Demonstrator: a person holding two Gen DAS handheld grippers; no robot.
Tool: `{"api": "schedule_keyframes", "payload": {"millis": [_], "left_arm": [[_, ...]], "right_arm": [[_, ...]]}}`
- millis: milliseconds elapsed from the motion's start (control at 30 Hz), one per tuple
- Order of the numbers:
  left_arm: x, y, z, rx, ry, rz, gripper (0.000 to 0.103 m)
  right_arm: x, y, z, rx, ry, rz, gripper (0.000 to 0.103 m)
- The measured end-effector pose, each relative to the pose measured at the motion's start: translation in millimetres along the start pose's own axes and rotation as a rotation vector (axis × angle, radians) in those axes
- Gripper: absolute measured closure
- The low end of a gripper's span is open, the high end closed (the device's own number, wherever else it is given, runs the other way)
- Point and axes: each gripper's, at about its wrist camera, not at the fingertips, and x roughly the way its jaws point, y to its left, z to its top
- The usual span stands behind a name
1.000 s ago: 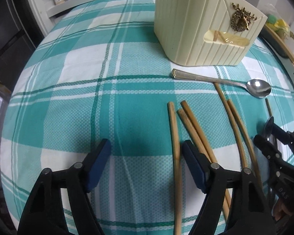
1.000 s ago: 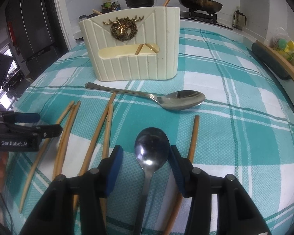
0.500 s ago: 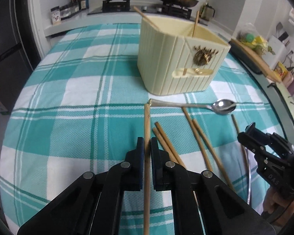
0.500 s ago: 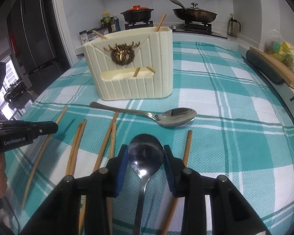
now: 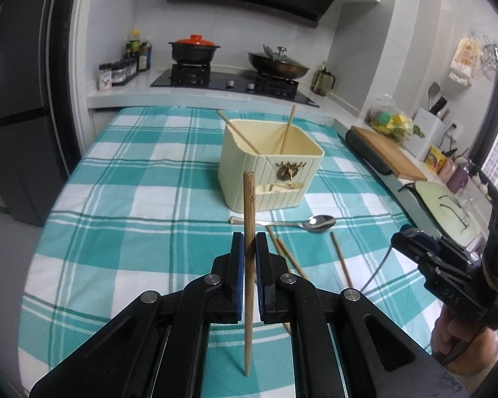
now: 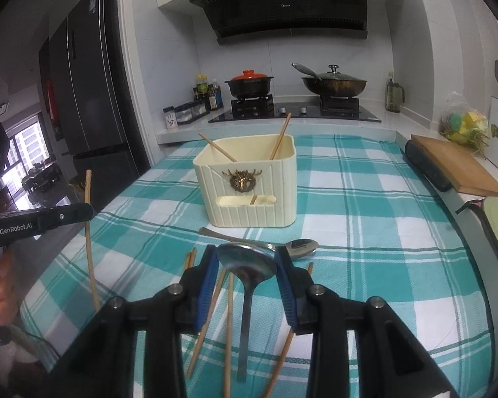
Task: Organize utensils
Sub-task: 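Carry the spoon in the right tool and chopstick in the left over the cream holder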
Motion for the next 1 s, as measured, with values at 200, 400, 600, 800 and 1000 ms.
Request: {"api": "schedule_keyframes", "payload": {"millis": [200,400,600,800,1000], "left_arm": [[-18.0,-3.4,4.6,0.001,-0.047,-0.004,0.098],[-22.5,-2.7,6.6,-0.002,-0.062,-0.003,0.098],[-26.2,-4.0,8.5,0.003,-0.067,-0.011,0.098],[-28.5,-2.2,15.4,-0.001,-0.075,-0.021,0.098],[-29.7,-1.0,24.0,-0.003,-0.085,-0.029,0.098]], "right_arm": [[-19.3,3.9,4.6,-0.002,-0.041,-0.006,0.068],[-27.7,1.8,10.1,0.009,-0.059,-0.01,0.069],[-37.3,2.9,16.0,0.001,-0.08,-0.01,0.069],[-41.3,4.8,22.7,0.0,-0.092,-0.007,0.069],[-37.7,5.6,30.1,-0.006,-0.096,0.003,0.069]]}}
